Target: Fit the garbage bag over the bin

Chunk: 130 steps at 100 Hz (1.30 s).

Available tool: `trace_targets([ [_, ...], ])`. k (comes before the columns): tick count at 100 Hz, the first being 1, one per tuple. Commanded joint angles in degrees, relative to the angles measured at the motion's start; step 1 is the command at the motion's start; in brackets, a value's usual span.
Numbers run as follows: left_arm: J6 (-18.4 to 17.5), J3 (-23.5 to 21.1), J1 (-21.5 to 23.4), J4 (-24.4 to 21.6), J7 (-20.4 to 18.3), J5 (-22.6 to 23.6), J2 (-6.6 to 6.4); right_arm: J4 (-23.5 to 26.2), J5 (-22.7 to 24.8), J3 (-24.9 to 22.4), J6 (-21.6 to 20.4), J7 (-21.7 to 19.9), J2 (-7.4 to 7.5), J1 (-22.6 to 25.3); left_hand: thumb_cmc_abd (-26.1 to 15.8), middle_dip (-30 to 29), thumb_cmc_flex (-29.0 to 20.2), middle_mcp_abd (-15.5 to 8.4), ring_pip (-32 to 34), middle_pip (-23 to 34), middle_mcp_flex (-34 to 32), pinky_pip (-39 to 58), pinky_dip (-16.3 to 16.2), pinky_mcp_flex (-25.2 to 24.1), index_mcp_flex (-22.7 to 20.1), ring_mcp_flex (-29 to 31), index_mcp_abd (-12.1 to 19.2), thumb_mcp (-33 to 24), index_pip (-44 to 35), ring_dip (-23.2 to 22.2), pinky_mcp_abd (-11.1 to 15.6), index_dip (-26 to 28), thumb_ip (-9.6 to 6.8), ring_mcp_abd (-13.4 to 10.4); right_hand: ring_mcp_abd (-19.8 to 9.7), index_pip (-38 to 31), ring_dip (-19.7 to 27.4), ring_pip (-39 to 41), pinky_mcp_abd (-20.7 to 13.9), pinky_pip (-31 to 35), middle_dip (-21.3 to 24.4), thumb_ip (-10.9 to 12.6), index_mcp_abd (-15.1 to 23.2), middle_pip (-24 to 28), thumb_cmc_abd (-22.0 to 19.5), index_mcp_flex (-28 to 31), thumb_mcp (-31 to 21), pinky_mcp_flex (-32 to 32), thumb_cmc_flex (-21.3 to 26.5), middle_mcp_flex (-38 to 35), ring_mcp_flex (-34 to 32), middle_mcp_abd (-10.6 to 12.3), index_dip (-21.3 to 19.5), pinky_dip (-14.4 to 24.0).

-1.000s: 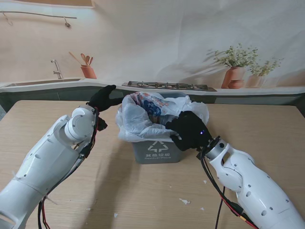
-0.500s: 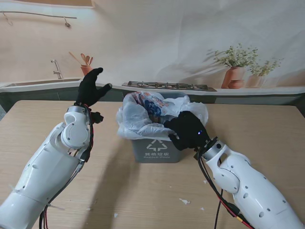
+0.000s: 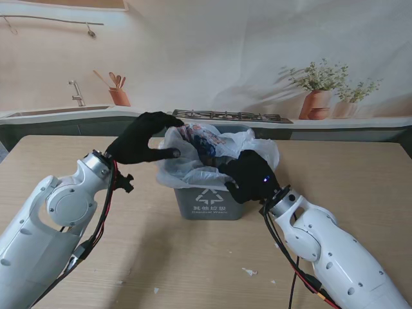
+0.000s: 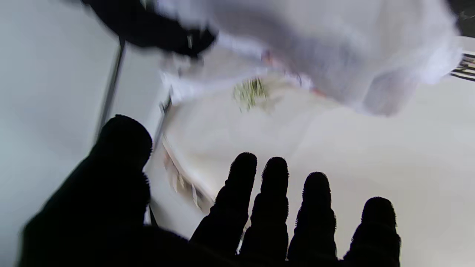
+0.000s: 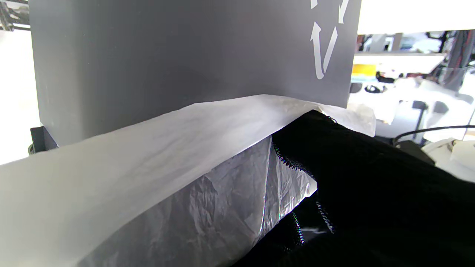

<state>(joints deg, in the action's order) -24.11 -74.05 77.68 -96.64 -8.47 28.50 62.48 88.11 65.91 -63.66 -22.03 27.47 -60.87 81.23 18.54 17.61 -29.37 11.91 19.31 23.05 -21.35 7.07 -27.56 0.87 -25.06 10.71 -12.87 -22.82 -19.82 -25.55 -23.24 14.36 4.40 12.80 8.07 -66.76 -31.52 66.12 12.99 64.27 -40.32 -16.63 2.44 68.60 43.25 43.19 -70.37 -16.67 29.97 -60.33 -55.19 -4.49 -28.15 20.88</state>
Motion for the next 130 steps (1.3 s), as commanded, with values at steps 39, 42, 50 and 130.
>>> trace_targets([
  [39, -8.18, 4.0, -1.22, 0.81, -6.66, 16.38, -3.84, 0.36, 0.34, 0.09, 0.03, -0.69, -0.31, 1.08, 4.39, 0.43, 1.61, -3.07, -1.27, 0.32, 5.71, -0.27, 1.73, 0.39, 6.08, -2.85, -0.06, 1.97, 1.79, 0.32, 0.77, -1.35, -1.21, -2.23, -0.46, -1.77, 0.62, 1.72, 2.19, 3.76, 0.22, -2.19, 1.52, 1.23, 3.06, 2.34, -3.2, -0.87, 2.57, -1.53, -2.38, -0.9, 1.23, 1.47],
  [42, -8.16, 4.55, -1.52, 1.14, -6.45, 16.86, -3.86, 0.36, 0.37, 0.08, -0.04, -0.69, -0.3, 1.08, 4.92, 0.74, 2.26, -3.32, -0.81, 0.72, 5.4, 0.02, 1.8, 0.37, 6.04, -2.75, 0.46, -0.44, 0.73, 0.22, 0.66, -0.78, -1.35, -2.11, -0.5, -1.74, 0.65, 1.69, 2.19, 3.76, 0.24, -2.22, 1.58, 1.18, 2.94, 2.31, -3.12, -0.87, 2.51, -1.49, -2.34, -0.81, 1.25, 1.47],
  [50, -7.9, 6.06, -2.34, 2.19, -6.16, 17.29, -3.83, 0.31, 0.47, 0.06, -0.2, -0.7, -0.26, 1.07, 5.94, 1.66, 2.4, -3.94, 0.2, 2.2, 2.27, 0.2, 2.1, 0.39, 2.88, -1.18, 1.87, -5.13, -1.67, -0.22, 0.48, 0.44, -0.85, -2.01, -0.66, -1.67, 0.77, 1.52, 2.16, 3.74, 0.28, -2.21, 1.95, 1.03, 2.71, 2.13, -2.91, -0.86, 2.51, -1.32, -2.1, -0.52, 1.28, 1.46],
  [130, -4.71, 11.23, -4.82, 6.36, 2.4, 24.62, -2.89, 2.47, 5.2, -4.47, -5.97, 3.49, 0.79, 3.43, 7.95, 17.94, -11.31, -14.37, 12.07, 9.97, -31.32, 32.61, 8.0, -6.1, -23.5, 20.3, 23.85, -15.93, -36.6, -4.63, 0.97, 8.0, 5.14, -5.23, -0.46, 17.52, 0.2, -12.33, -2.07, -4.92, 10.95, 10.83, -3.14, -5.56, -15.61, -27.18, 16.35, 15.1, -10.0, 39.61, 30.26, 0.33, -2.89, -3.39],
])
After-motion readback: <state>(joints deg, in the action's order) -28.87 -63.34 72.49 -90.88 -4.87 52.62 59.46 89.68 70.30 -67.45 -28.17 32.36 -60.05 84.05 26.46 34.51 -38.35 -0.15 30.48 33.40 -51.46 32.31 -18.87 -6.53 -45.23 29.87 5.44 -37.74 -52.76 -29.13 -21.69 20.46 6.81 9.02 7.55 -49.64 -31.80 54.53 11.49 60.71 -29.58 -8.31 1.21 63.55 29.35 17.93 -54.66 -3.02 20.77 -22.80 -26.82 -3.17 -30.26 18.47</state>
